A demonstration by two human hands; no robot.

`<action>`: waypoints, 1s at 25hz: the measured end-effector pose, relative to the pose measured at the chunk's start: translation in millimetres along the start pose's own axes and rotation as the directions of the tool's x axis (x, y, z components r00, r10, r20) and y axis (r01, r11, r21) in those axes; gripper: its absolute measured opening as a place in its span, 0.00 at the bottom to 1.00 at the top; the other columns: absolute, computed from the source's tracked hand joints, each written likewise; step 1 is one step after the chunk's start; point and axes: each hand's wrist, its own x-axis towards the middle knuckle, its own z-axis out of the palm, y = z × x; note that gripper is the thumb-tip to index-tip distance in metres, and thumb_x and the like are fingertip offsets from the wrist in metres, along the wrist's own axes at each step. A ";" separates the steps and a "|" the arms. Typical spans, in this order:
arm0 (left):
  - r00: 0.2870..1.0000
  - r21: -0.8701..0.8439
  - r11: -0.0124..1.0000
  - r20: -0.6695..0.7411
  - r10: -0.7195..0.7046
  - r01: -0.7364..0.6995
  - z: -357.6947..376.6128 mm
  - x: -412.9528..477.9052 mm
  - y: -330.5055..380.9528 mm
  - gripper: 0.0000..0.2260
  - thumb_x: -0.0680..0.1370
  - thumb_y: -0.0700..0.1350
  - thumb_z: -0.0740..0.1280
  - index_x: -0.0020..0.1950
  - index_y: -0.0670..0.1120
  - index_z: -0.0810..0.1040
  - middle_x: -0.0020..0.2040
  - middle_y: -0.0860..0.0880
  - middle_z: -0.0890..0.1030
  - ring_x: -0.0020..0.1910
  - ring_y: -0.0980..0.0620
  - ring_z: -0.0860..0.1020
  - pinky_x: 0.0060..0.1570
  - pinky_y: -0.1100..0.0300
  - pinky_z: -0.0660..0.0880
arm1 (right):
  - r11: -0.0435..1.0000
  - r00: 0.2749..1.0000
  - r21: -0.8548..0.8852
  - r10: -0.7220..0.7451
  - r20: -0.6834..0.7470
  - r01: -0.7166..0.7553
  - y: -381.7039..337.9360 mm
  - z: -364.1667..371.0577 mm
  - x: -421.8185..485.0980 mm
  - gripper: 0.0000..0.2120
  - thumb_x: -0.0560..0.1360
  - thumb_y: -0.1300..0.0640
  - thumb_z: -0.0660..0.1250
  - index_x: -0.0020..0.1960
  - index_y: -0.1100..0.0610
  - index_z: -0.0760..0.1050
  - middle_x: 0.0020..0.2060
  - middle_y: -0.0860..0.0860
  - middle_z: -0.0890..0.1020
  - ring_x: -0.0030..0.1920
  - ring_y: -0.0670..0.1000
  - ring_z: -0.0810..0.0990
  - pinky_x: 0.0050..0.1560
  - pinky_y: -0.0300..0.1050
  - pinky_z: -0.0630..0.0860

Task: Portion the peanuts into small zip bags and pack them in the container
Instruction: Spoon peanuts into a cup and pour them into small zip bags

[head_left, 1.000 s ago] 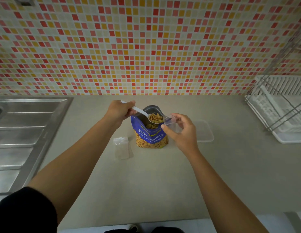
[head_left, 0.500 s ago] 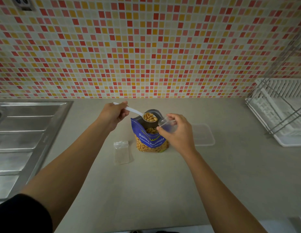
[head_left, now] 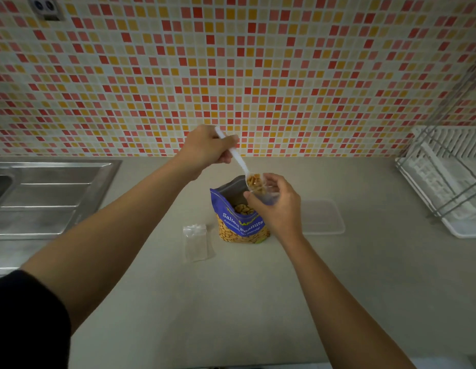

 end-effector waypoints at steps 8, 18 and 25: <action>0.987 0.112 0.987 -0.097 0.128 -0.117 -23.8 -1.3 23.2 0.08 0.77 0.46 0.65 0.46 0.41 0.79 0.37 0.46 0.81 0.29 0.58 0.79 0.31 0.68 0.76 | 0.973 0.997 0.229 0.056 -0.052 -0.042 -2.2 -3.5 -4.7 0.20 0.66 0.55 0.76 0.55 0.51 0.74 0.45 0.40 0.79 0.44 0.36 0.78 0.42 0.27 0.73; 0.973 0.765 0.604 0.210 0.091 -0.222 67.4 0.5 -60.8 0.12 0.79 0.47 0.61 0.41 0.40 0.76 0.35 0.45 0.76 0.36 0.48 0.74 0.35 0.59 0.71 | 0.883 0.979 0.437 0.201 -0.020 -0.172 15.2 -3.1 -20.1 0.19 0.69 0.59 0.74 0.57 0.53 0.74 0.48 0.45 0.81 0.49 0.43 0.80 0.46 0.31 0.76; 0.982 0.271 0.946 0.013 -0.189 0.178 63.5 11.3 -65.6 0.12 0.76 0.47 0.65 0.46 0.37 0.80 0.38 0.42 0.84 0.39 0.47 0.82 0.49 0.53 0.80 | 0.864 0.973 0.466 0.228 -0.027 -0.190 17.6 -4.2 -18.5 0.19 0.70 0.60 0.73 0.59 0.57 0.74 0.49 0.47 0.80 0.49 0.40 0.78 0.43 0.28 0.74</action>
